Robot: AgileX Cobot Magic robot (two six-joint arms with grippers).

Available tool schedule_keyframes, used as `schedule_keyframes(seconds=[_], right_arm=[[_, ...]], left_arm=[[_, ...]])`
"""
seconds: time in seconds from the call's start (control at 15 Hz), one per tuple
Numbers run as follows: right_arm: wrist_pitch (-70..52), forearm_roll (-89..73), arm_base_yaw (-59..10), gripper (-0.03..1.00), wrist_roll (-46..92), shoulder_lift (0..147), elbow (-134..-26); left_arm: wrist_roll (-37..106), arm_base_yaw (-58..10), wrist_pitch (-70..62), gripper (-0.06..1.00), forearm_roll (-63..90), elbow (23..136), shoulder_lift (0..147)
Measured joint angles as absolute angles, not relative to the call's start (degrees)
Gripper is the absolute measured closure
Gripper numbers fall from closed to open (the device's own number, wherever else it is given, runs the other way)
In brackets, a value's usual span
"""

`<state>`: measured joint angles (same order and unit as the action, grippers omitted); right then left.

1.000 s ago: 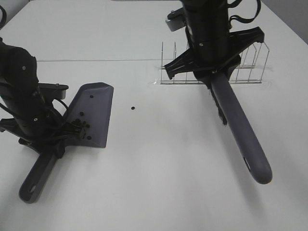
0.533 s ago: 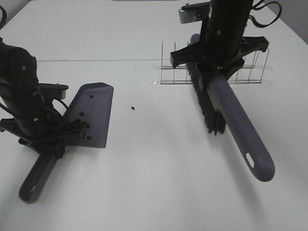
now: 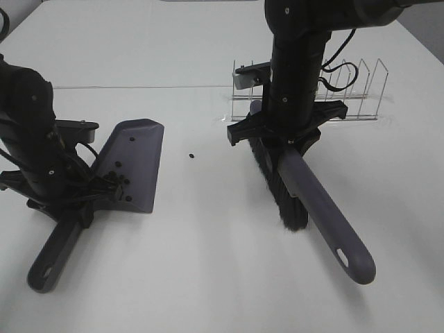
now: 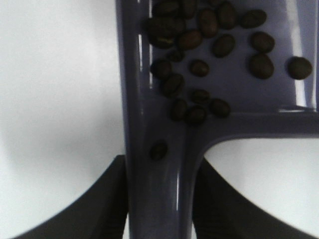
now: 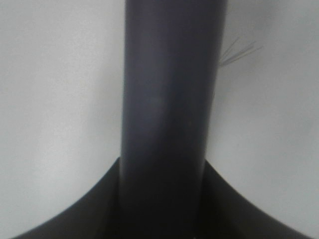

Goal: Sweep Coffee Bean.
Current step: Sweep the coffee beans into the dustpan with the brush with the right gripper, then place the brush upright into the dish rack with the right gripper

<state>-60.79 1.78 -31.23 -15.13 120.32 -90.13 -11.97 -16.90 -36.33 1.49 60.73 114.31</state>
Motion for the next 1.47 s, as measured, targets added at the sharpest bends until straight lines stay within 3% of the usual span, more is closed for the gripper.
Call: schedule_keyframes(seconds=[0.47,0.67,1.0,1.47], right_arm=[[-62.8,-2.9,-33.2,0.61,-12.2,126.6,-98.9],[-69.1,-3.2,-38.1,0.61,-12.1,134.9,-113.6],[-70.1,-10.9,-41.2,0.61,-9.2,141.5,-127.5],[-70.1,1.6,-41.0,0.61,-10.8,133.4,-131.0]], left_arm=[[-12.0,-16.9,-36.2,0.58,1.5,60.7,114.3],[-12.0,-16.9,-36.2,0.58,1.5,60.7,114.3],[-11.9,-16.9,-36.1,0.58,1.7,60.7,114.3],[-11.9,-16.9,-36.0,0.58,1.7,60.7,114.3]])
